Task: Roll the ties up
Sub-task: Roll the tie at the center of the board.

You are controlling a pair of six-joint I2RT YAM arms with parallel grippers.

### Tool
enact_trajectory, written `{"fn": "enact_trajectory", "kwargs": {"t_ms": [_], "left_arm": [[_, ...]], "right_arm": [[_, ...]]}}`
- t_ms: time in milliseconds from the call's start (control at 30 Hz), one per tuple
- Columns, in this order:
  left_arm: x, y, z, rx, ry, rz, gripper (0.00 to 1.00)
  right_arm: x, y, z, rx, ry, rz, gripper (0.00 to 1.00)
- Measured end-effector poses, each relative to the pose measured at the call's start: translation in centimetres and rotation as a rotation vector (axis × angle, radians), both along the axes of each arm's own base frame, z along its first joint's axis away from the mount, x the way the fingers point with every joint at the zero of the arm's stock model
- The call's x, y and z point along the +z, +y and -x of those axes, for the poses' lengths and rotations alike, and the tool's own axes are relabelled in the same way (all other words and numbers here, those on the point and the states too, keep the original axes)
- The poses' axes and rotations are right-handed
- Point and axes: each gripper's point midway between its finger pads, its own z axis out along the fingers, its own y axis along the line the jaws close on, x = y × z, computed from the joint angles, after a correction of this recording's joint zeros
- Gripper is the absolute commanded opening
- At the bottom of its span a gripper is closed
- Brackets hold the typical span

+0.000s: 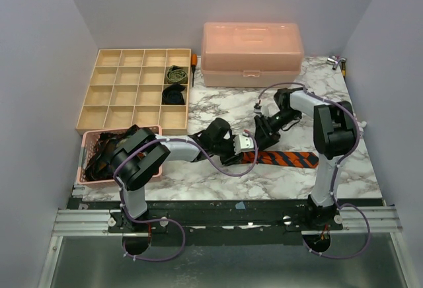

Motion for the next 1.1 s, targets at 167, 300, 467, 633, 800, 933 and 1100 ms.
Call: {"fn": "enact_trajectory", "kwargs": {"t_ms": [167,300,467,633,800,933,1100], "left_arm": [[0.0,0.0,0.0,-0.002,0.000,-0.004,0.16],[0.0,0.0,0.0,-0.002,0.001,-0.006,0.16],[0.0,0.0,-0.1,-0.002,0.002,-0.006,0.17],[0.0,-0.1,-0.1,-0.001,0.004,-0.006,0.28],[0.0,-0.2,-0.1,0.009,0.017,-0.004,0.57],[0.0,-0.2,-0.1,0.026,0.026,0.011,0.68],[0.1,-0.5,0.4,0.022,0.037,0.056,0.71]], "right_arm": [[-1.0,2.0,0.5,0.005,0.054,-0.053,0.52],[-2.3,2.9,0.8,0.007,0.109,-0.074,0.44],[-2.9,3.4,1.0,0.006,0.133,-0.086,0.12],[-3.1,3.4,1.0,0.015,0.124,-0.085,0.00],[-4.0,3.0,1.1,0.016,0.108,-0.053,0.00],[-4.7,2.3,0.7,0.016,0.066,0.015,0.00],[-4.9,1.8,0.3,0.022,0.027,0.070,0.00]]}}
